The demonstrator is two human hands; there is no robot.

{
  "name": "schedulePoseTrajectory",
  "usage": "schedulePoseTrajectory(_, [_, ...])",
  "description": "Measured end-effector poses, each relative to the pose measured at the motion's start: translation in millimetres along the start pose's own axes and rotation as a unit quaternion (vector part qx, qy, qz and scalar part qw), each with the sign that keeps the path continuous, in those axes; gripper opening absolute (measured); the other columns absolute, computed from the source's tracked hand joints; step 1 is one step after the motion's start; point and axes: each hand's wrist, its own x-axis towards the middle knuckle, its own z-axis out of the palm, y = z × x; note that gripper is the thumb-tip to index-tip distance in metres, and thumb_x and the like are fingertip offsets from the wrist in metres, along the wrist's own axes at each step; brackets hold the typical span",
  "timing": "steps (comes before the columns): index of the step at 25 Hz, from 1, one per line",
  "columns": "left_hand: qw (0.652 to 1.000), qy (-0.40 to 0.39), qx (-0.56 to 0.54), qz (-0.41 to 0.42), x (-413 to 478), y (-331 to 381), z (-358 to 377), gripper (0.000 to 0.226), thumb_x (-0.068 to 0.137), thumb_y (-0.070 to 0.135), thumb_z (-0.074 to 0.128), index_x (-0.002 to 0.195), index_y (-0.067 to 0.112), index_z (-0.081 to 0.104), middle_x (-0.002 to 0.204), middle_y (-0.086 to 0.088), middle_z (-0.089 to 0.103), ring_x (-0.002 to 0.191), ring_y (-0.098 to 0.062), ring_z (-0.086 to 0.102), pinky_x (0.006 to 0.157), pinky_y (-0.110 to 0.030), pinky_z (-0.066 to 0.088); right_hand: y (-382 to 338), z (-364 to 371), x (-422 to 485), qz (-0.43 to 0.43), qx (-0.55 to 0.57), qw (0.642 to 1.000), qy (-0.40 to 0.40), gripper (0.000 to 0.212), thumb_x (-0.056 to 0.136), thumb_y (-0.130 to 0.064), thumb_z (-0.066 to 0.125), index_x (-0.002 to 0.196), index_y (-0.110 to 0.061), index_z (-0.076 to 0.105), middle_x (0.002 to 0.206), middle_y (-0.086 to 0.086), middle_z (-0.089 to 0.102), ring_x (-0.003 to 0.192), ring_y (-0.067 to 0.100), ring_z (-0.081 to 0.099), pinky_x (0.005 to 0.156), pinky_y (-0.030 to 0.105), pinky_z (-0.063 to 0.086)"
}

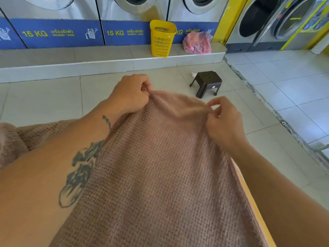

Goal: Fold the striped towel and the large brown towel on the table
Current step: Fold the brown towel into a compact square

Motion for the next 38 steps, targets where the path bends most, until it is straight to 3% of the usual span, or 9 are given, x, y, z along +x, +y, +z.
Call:
schedulePoseTrajectory(3, [0.996,0.075,-0.007,-0.047,8.2,-6.4,8.5,0.017,0.088,0.008,0.057,0.095,0.023,0.062,0.096,0.000,0.062,0.092,-0.022,0.059,0.078,-0.037,0.048,0.6,8.6,30.6,-0.009,0.008,1.000,0.021,0.020,0.093,-0.004,0.050,0.100,-0.021,0.059,0.083,-0.008,0.058,0.071,0.006,0.055,0.055,0.019,0.039])
schedulePoseTrajectory(6, [0.989,0.017,0.123,-0.084,-4.6,-20.7,26.6,0.029,0.092,0.017,0.054,0.120,0.024,0.056,0.119,-0.006,0.055,0.111,-0.030,0.053,0.093,-0.045,0.040,15.1,31.3,37.7,0.007,-0.066,0.990,-0.123,0.015,0.094,-0.022,0.055,0.107,-0.022,0.064,0.107,0.001,0.064,0.095,0.019,0.063,0.071,0.028,0.046])
schedulePoseTrajectory(9, [0.981,0.057,0.184,0.008,-34.5,-17.8,44.2,0.030,0.094,0.022,0.048,0.122,0.022,0.058,0.121,-0.004,0.052,0.114,-0.027,0.048,0.099,-0.047,0.034,30.9,34.2,6.9,-0.072,-0.147,0.982,-0.089,0.029,0.095,-0.025,0.051,0.119,-0.021,0.065,0.126,0.005,0.057,0.114,0.026,0.053,0.091,0.039,0.044])
schedulePoseTrajectory(14, [0.964,-0.159,0.212,0.029,-78.5,-17.5,66.4,0.052,0.103,0.038,0.031,0.153,0.024,0.031,0.161,-0.002,0.019,0.149,-0.021,0.012,0.121,-0.048,0.012,58.1,27.0,-60.2,-0.140,-0.271,0.930,-0.204,0.048,0.097,-0.035,0.040,0.145,-0.033,0.041,0.155,-0.008,0.031,0.142,0.023,0.029,0.112,0.052,0.025])
schedulePoseTrajectory(16, [0.973,-0.162,0.163,0.026,-88.6,-12.2,57.6,0.050,0.104,0.032,0.036,0.153,0.025,0.031,0.163,0.000,0.016,0.151,-0.020,0.010,0.123,-0.047,0.008,58.4,16.4,-58.0,-0.122,-0.242,0.934,-0.233,0.052,0.098,-0.032,0.038,0.150,-0.034,0.033,0.160,-0.010,0.024,0.147,0.023,0.023,0.113,0.055,0.023])
schedulePoseTrajectory(20, [0.995,-0.050,0.089,-0.010,-156.5,16.9,46.6,0.033,0.098,0.021,0.045,0.129,0.026,0.056,0.137,0.004,0.045,0.132,-0.020,0.039,0.113,-0.046,0.028,58.0,-24.2,-83.0,-0.064,-0.166,0.956,-0.233,0.059,0.092,-0.019,0.046,0.149,-0.029,0.033,0.149,0.004,0.037,0.134,0.032,0.041,0.105,0.050,0.042])
schedulePoseTrajectory(27, [0.988,0.004,0.049,-0.146,-322.7,69.4,63.2,0.022,0.093,0.020,0.053,0.110,0.032,0.060,0.118,0.011,0.043,0.120,-0.018,0.041,0.108,-0.044,0.029,111.0,-68.3,-194.0,0.014,-0.222,0.933,-0.283,0.062,0.092,-0.038,0.047,0.146,-0.021,0.021,0.133,0.018,0.044,0.120,0.041,0.046,0.098,0.050,0.044])
schedulePoseTrajectory(34, [0.970,-0.100,0.145,-0.169,-410.3,115.8,89.5,0.049,0.097,0.035,0.046,0.145,0.031,0.041,0.158,0.001,0.021,0.146,-0.024,0.016,0.120,-0.046,0.016,145.6,-97.6,-236.1,-0.012,-0.209,0.932,-0.295,0.059,0.083,-0.018,0.058,0.134,-0.020,0.028,0.103,0.008,0.045,0.085,0.032,0.050,0.069,0.039,0.044])
schedulePoseTrajectory(38, [0.982,-0.021,0.024,-0.187,-443.8,143.5,74.0,0.031,0.098,0.022,0.049,0.127,0.028,0.058,0.128,0.011,0.047,0.115,-0.015,0.049,0.103,-0.035,0.042,147.5,-119.6,-255.5,-0.084,-0.309,0.919,-0.230,0.046,0.089,-0.028,0.056,0.128,-0.016,0.035,0.124,0.011,0.044,0.110,0.034,0.048,0.087,0.045,0.048])
